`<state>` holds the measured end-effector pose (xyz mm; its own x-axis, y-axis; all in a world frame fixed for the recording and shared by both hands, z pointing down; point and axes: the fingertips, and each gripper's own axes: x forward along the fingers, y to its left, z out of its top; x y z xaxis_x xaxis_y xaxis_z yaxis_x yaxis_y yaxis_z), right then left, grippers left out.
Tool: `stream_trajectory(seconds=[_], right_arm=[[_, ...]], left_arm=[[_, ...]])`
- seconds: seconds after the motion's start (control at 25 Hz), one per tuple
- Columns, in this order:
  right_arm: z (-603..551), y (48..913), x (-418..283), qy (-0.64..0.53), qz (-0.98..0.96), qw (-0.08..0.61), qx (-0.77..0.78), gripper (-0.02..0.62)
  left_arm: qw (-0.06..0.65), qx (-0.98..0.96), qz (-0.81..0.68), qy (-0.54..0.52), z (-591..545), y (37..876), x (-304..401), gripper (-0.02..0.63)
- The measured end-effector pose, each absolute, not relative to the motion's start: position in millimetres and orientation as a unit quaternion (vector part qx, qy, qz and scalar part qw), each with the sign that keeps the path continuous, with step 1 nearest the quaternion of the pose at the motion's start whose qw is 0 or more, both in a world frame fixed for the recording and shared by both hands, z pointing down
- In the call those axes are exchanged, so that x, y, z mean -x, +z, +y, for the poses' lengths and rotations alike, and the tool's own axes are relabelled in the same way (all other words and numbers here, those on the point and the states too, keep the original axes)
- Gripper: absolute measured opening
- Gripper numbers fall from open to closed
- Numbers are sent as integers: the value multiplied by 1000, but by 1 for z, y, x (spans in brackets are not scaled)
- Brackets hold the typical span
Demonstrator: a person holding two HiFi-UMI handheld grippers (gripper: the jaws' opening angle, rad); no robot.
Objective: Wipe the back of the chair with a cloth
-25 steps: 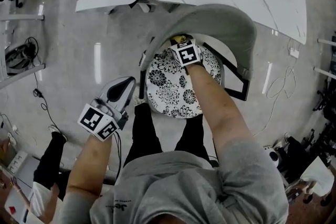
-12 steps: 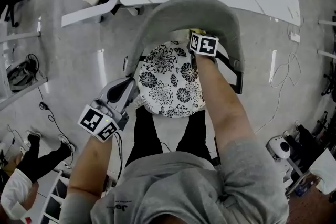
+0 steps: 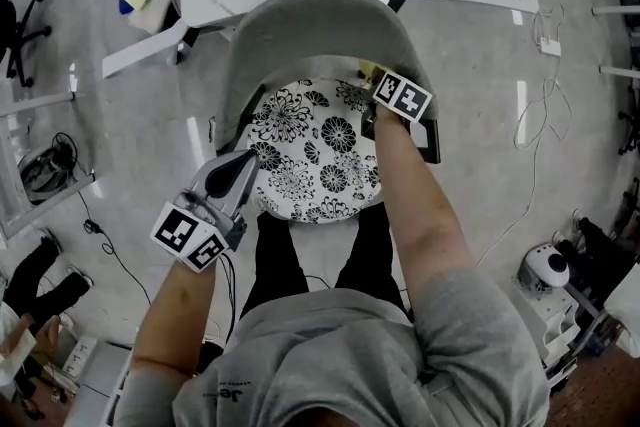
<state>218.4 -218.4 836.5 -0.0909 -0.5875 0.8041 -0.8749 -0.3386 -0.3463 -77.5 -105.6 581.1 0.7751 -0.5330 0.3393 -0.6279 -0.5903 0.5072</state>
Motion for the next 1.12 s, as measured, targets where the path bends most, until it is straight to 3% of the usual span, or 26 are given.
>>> stream_trajectory(seconds=[0.52, 0.88, 1.12], right_arm=[[-189, 759, -189, 480, -661, 156, -556, 57], [-176, 629, -175, 432, -741, 169, -485, 57], [-172, 522, -166, 397, -774, 143, -472, 57]], left_arm=[[296, -893, -333, 54, -73, 534, 59, 58], [242, -904, -351, 21, -78, 438, 60, 58], [199, -909, -367, 0, -83, 358, 75, 58]])
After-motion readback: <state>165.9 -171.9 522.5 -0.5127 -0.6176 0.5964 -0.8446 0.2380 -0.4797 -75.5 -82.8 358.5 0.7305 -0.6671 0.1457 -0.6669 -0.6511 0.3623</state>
